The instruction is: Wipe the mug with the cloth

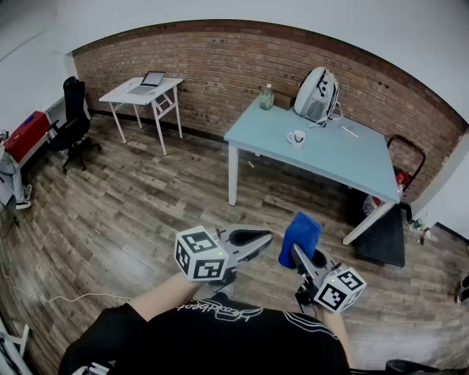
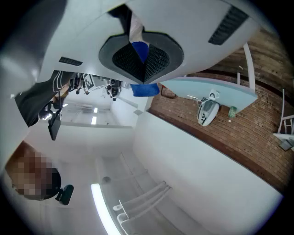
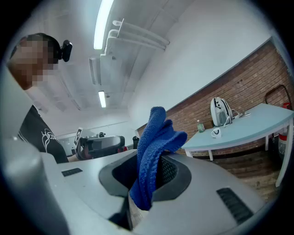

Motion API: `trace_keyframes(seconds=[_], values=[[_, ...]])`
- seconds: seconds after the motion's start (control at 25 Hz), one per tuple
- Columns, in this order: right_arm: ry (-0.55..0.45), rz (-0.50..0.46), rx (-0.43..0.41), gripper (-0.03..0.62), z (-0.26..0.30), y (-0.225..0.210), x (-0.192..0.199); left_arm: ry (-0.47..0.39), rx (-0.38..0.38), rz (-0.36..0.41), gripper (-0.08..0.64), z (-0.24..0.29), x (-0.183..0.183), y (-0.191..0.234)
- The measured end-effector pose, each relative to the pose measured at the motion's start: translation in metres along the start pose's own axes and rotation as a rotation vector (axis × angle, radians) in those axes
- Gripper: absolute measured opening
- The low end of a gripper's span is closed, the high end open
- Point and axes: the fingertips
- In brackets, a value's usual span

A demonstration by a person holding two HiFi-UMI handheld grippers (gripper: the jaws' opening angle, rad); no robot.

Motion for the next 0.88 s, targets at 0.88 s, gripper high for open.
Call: trace_keyframes(seconds=[0.88], values=[[-0.026,0.082,0.014,0.061,-0.015,-0.018,0.001,0.032,-0.008,-0.005,0.008,0.013,0.015,-0.002]])
Point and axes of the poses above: the fingertips, and each gripper's own axes: z forward along the fingers, y to its left, x out of its underside, and after that the axes turned 12 degrees about -y, right-handed
